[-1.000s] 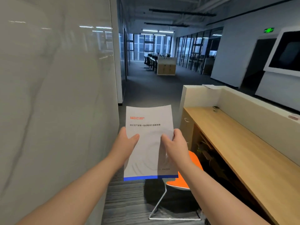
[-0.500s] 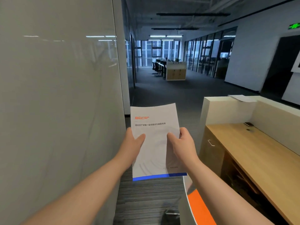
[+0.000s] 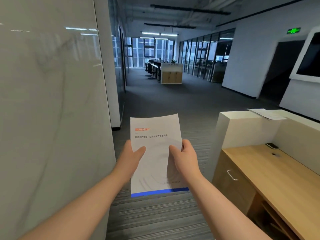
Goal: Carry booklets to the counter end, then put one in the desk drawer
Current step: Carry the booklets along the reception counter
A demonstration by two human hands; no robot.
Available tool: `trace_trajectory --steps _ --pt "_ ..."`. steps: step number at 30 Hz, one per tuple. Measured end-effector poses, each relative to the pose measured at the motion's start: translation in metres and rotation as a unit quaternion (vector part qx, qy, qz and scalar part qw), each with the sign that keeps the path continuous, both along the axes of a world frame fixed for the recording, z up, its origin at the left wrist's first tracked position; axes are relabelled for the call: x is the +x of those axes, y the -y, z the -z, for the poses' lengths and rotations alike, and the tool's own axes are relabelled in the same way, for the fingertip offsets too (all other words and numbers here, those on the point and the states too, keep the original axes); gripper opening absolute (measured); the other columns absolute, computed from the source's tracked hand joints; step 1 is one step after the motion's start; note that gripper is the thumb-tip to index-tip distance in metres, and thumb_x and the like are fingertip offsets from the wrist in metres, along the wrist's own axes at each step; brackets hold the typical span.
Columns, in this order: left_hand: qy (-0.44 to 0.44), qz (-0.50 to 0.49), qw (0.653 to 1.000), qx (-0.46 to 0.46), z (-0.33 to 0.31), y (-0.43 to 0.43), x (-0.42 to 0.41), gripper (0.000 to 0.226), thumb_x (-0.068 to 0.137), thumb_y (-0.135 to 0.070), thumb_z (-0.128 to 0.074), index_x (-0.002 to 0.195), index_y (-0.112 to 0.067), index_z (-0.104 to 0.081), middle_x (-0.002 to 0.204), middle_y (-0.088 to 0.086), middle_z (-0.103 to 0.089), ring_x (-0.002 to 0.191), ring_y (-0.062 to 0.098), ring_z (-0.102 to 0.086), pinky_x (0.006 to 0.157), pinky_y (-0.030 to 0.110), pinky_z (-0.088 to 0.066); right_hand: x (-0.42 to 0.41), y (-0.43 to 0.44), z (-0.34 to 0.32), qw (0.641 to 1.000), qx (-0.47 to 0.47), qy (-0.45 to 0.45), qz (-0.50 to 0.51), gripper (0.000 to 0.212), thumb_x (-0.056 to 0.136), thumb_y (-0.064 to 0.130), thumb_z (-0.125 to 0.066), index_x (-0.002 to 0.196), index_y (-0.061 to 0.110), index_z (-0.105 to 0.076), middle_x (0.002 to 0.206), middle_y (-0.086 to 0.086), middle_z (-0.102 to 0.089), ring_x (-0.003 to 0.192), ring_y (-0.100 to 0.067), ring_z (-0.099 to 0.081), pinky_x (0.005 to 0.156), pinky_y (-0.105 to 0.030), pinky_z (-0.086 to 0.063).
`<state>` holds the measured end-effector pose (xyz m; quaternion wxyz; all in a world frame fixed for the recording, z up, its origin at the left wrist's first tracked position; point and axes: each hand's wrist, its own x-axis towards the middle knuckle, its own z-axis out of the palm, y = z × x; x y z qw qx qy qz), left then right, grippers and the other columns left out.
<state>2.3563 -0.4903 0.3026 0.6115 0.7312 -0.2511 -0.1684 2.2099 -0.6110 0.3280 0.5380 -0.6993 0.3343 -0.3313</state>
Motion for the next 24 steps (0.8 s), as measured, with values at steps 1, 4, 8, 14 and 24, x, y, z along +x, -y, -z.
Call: trace_trajectory --steps 1,4,8,14,24 --pt "-0.007 0.006 1.0 -0.006 -0.005 0.017 0.023 0.038 0.089 -0.033 -0.063 0.126 -0.024 -0.056 0.12 -0.009 -0.071 0.108 0.016 -0.07 0.095 0.048 -0.056 0.024 0.017 -0.003 1.0 -0.003 -0.003 0.004 0.004 0.093 0.018 -0.06 0.095 0.016 -0.058 0.087 0.006 -0.065 0.078 -0.014 -0.061 0.058 -0.024 -0.041" --pt "-0.009 0.033 0.999 -0.02 -0.015 0.069 0.086 0.032 0.097 -0.026 -0.06 0.128 -0.021 -0.053 0.122 -0.006 -0.068 0.109 0.016 -0.067 0.087 0.039 -0.057 0.086 0.062 -0.014 0.999 -0.017 -0.011 0.032 0.006 0.093 0.018 -0.06 0.091 0.019 -0.055 0.082 0.008 -0.06 0.072 -0.012 -0.056 0.057 -0.023 -0.038" --pt "-0.01 0.038 0.999 -0.015 -0.022 0.13 0.144 0.031 0.099 -0.025 -0.059 0.129 -0.022 -0.051 0.121 -0.008 -0.065 0.108 0.015 -0.065 0.076 0.029 -0.051 0.142 0.119 -0.018 0.998 -0.029 -0.017 0.044 0.007 0.095 0.019 -0.06 0.1 0.015 -0.057 0.085 0.008 -0.061 0.075 -0.009 -0.058 0.057 -0.022 -0.038" --pt "0.003 0.06 0.998 0.005 -0.011 0.24 0.233 0.032 0.1 -0.027 -0.058 0.131 -0.023 -0.049 0.122 -0.01 -0.064 0.11 0.015 -0.064 0.08 0.032 -0.052 0.229 0.229 -0.003 0.998 -0.025 -0.009 0.061 0.005 0.093 0.019 -0.061 0.092 0.017 -0.056 0.082 0.007 -0.06 0.072 -0.01 -0.056 0.058 -0.024 -0.04" --pt "0.012 0.043 0.999 0.021 -0.037 0.444 0.382 0.026 0.097 -0.026 -0.062 0.12 -0.029 -0.05 0.111 -0.014 -0.065 0.105 0.014 -0.065 0.089 0.044 -0.055 0.384 0.443 -0.017 0.998 -0.025 0.008 0.056 0.01 0.094 0.021 -0.059 0.098 0.012 -0.056 0.089 0.004 -0.063 0.077 -0.014 -0.058 0.059 -0.026 -0.042"
